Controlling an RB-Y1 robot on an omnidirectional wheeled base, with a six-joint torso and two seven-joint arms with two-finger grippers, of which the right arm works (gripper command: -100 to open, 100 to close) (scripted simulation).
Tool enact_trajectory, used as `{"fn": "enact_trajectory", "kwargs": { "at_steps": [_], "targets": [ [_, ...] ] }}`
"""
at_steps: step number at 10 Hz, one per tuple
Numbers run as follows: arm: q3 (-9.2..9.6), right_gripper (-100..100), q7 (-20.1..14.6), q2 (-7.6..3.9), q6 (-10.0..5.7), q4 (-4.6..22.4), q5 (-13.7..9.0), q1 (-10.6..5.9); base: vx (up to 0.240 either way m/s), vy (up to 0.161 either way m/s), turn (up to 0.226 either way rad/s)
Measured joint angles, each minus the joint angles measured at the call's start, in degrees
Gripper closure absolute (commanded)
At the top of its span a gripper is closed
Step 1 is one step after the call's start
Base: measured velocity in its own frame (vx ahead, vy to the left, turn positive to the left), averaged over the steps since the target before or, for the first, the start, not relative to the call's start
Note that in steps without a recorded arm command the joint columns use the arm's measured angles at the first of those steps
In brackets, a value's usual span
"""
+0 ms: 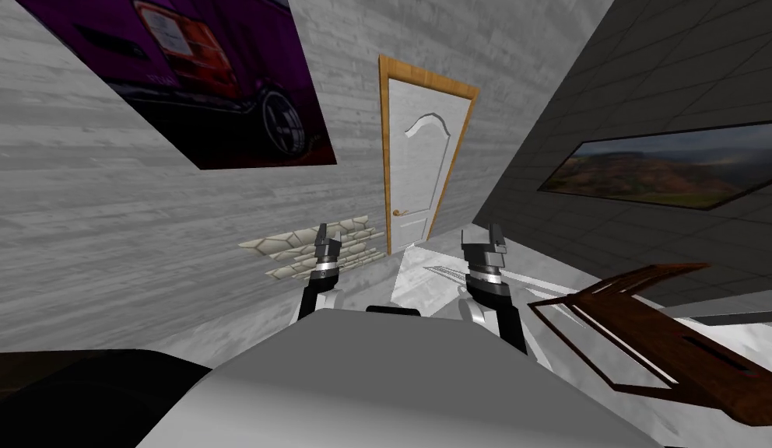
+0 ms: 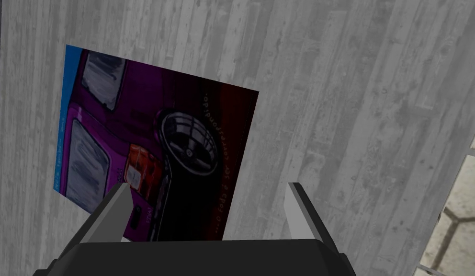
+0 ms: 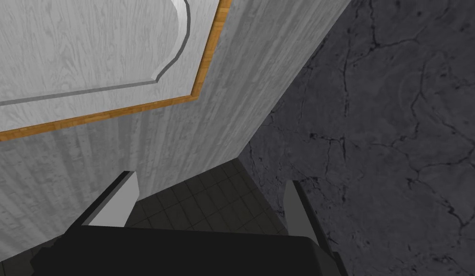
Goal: Pull the door open
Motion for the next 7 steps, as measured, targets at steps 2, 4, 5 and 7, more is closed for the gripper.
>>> {"fn": "enact_trajectory", "kwargs": {
  "at_steps": [2, 4, 5, 7],
  "targets": [
    [0.29, -100, -0.15, -0.57, -0.28, 3.04, 0.19, -1.3, 0.086, -0.007, 0.114],
    [0.44, -100, -0.55, -1.4, -0.95, 6.16, 0.25, -2.21, 0.074, -0.003, 0.072],
    [0.43, -100, -0.74, -1.65, -1.34, 7.24, 0.23, -2.35, 0.055, 0.004, 0.068],
    [0.45, -100, -1.11, -2.39, -1.62, 10.07, 0.23, -3.33, 0.087, 0.0, 0.123]
  ]
}}
